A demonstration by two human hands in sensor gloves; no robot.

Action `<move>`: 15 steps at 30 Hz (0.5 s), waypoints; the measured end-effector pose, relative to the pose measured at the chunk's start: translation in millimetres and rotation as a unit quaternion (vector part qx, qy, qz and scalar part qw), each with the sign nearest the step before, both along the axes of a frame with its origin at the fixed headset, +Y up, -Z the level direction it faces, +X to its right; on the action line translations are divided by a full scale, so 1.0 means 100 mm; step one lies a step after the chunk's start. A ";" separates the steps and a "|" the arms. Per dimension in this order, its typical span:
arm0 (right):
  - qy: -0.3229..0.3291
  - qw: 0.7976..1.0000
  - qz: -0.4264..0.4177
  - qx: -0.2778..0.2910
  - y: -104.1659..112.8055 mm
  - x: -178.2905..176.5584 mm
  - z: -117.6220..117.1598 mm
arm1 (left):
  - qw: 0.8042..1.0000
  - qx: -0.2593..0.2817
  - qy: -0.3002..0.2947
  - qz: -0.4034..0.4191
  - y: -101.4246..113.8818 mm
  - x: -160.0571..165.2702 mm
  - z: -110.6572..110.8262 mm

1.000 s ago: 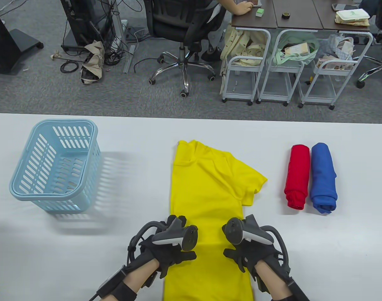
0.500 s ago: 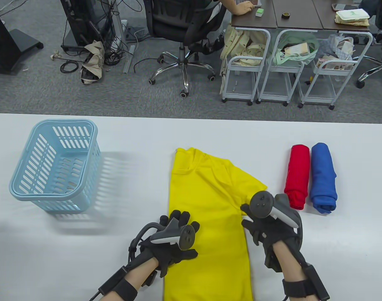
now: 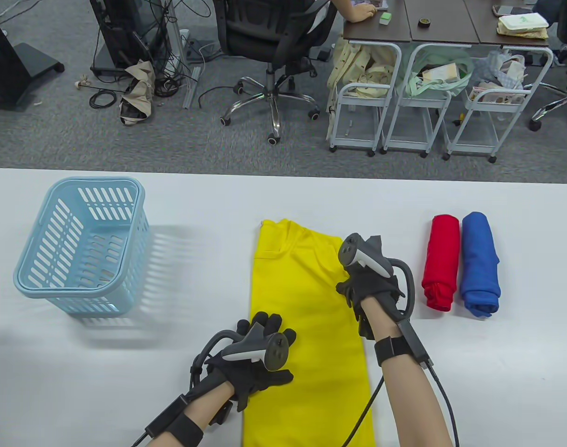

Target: Roll t-shirt into tight roll

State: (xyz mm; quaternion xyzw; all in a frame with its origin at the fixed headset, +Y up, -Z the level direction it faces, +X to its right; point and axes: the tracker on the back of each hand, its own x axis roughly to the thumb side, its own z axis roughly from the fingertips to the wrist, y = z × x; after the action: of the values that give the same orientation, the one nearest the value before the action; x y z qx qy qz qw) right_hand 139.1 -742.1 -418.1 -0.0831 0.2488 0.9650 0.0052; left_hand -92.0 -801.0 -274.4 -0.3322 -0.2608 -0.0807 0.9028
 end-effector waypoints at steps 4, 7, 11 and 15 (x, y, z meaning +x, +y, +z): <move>-0.079 0.991 0.027 0.102 0.19 0.15 0.07 | 1.000 -0.001 0.000 0.002 0.00 0.00 0.00; -0.173 0.976 -0.002 0.136 0.28 0.46 0.17 | 1.000 -0.001 0.000 0.002 0.00 0.00 0.00; -0.216 0.972 0.071 0.052 0.03 0.75 0.23 | 1.000 -0.001 0.000 0.000 0.00 0.00 0.00; -0.216 0.975 0.032 0.050 -0.05 0.81 0.32 | 1.000 -0.002 -0.001 0.001 0.00 -0.01 0.00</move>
State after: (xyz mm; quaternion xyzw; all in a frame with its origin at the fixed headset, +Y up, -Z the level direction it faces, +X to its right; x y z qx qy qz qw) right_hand 219.7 -746.9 -386.0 -0.2974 0.1904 0.9350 0.0320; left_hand -92.7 -800.7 -274.7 -0.3340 -0.2620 -0.0798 0.9019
